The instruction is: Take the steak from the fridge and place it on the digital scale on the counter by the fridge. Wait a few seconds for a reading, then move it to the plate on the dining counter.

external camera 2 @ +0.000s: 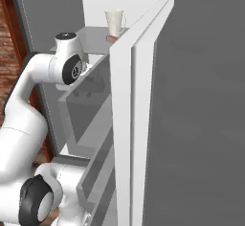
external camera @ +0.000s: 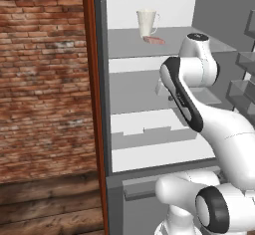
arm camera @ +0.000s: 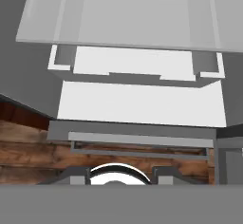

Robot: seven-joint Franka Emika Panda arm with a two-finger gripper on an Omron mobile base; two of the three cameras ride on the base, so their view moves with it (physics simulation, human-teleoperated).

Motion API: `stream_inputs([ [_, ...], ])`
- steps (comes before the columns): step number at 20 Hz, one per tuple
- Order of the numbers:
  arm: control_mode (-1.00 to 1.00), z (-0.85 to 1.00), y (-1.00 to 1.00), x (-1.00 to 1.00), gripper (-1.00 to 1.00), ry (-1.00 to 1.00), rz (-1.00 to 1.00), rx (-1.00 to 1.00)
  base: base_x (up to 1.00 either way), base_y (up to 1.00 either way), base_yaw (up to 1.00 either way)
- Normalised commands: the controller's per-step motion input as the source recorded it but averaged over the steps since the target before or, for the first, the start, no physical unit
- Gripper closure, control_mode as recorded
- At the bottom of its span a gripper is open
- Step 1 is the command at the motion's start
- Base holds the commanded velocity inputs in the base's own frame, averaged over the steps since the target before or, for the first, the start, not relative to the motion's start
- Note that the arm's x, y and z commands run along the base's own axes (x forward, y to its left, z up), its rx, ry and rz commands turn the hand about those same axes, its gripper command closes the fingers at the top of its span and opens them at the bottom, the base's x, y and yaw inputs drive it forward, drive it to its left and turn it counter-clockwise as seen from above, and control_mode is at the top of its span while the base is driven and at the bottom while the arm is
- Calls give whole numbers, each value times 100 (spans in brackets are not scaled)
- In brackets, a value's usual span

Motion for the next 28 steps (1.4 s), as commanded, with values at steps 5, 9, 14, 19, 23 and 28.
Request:
stream_inputs([
  [5, -100, -1, 0, -27, -100, -6, 0, 0, 0, 0, 0],
  [9, -100, 20, 0, -56, -100, -42, 0, 0, 0, 0, 0],
  [14, -100, 63, 0, -33, -100, -34, 0, -1, 0, 0, 0],
  [19, -100, 84, 0, -2, -100, -21, 0, -1, 0, 0, 0],
  [23, -100, 84, 0, 0, -100, -13, 0, -3, 0, 0, 0],
  [28, -100, 82, 0, 8, -100, -8, 1, -2, 0, 0, 0],
])
